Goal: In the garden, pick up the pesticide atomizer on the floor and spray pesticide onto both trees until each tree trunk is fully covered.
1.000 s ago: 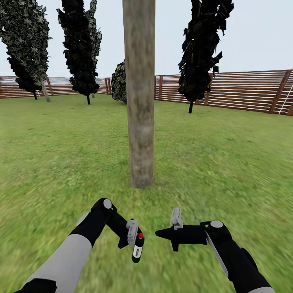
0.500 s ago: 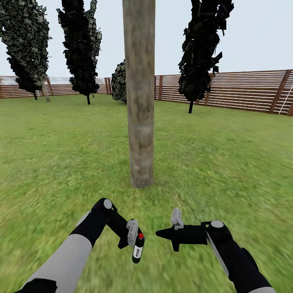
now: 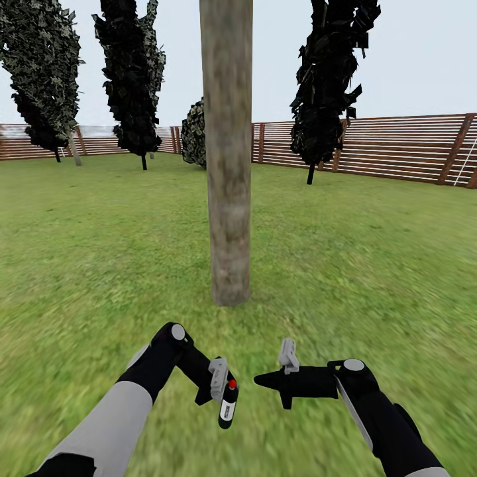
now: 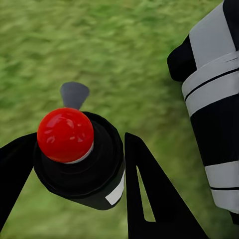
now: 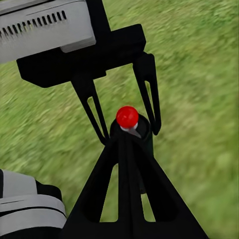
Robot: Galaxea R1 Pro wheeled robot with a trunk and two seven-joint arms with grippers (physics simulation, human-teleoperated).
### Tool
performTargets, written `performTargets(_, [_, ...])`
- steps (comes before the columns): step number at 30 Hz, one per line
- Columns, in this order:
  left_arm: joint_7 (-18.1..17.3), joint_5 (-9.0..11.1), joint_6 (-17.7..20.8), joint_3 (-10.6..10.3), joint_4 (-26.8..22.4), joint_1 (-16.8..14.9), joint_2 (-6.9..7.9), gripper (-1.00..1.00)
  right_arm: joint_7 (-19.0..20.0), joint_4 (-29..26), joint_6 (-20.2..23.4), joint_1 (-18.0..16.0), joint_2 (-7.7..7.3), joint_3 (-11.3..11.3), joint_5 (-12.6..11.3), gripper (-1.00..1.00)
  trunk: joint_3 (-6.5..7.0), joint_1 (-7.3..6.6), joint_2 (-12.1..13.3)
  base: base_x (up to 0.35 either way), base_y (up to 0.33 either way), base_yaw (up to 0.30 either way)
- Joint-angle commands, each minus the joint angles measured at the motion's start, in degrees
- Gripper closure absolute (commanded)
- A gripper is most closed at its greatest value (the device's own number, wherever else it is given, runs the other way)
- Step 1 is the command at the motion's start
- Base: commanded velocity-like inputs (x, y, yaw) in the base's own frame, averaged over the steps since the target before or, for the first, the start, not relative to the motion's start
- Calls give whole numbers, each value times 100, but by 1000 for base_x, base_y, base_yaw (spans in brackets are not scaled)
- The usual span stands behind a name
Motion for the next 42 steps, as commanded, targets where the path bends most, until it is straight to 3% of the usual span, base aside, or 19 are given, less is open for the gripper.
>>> performTargets(1, [0,0,0,1,0,-1,0,100,2,0,0,0,0,0,0,100,0,0,0,0,0,0])
performTargets(16, [0,0,0,-7,0,-1,-8,100,0,0,0,0,0,-1,0,100,0,0,0,0,0,0])
performTargets(25, [0,0,0,-37,0,-2,-118,100,0,6,0,0,-7,-1,0,100,0,0,0,0,0,0])
performTargets(42, [0,3,0,-77,-9,-7,-123,100,0,5,-29,0,-9,-1,6,100,0,0,0,0,0,0])
